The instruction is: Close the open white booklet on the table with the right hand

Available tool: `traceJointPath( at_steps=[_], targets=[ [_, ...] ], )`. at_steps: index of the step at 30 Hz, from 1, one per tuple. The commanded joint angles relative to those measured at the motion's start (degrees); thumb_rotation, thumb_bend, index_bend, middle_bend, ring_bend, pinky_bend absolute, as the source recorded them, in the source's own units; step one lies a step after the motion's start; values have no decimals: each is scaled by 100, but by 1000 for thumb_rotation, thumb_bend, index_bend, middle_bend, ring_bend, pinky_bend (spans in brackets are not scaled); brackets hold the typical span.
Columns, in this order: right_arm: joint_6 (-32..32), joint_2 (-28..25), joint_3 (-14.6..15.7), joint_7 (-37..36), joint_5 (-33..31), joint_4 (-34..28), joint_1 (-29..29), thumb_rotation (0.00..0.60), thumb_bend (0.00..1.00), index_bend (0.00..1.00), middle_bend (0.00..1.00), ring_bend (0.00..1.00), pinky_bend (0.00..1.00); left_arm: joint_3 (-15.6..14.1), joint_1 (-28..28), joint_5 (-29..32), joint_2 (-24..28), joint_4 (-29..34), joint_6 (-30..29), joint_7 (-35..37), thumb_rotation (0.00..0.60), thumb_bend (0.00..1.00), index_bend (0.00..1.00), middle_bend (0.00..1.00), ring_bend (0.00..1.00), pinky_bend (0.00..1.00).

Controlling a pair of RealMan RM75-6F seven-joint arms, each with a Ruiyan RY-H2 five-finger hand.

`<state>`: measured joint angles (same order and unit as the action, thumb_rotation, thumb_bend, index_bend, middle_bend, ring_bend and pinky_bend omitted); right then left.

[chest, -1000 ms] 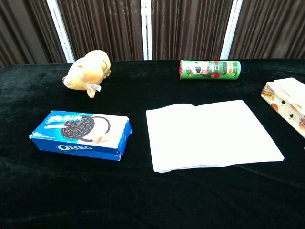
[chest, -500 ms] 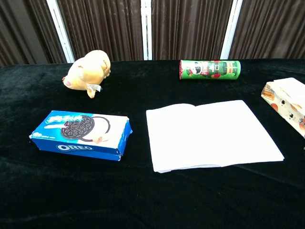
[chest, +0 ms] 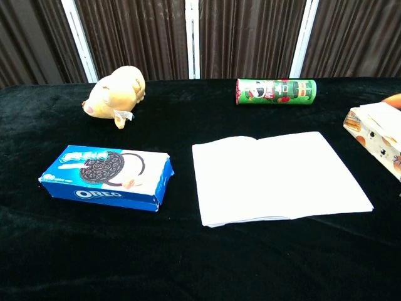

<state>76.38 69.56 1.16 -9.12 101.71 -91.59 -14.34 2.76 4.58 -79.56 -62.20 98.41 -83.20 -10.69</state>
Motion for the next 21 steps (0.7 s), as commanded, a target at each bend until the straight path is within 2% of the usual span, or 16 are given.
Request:
traceJointPath(
  at_steps=[1, 12, 17, 21],
  targets=[
    [-331, 276, 122, 18, 156, -110, -232, 600, 87, 0, 0, 0, 0, 4, -4, -2, -6, -17, -9, 14, 600, 116, 0, 0, 0, 0],
    [-800, 1224, 40, 451, -274, -96, -439, 600, 86, 0, 0, 0, 0, 26, 2, 60, 6, -50, 29, 79, 600, 117, 0, 0, 0, 0],
    [-979, 1903, -232, 920, -763, 118, -530, 600, 87, 0, 0, 0, 0, 43, 13, 141, 9, -63, 76, 64, 600, 118, 0, 0, 0, 0],
    [-1179, 2200, -351, 1131, -1082, 303, -635, 600, 88, 0, 0, 0, 0, 58, 22, 208, 10, -77, 115, 63, 600, 119, 0, 0, 0, 0]
  ],
)
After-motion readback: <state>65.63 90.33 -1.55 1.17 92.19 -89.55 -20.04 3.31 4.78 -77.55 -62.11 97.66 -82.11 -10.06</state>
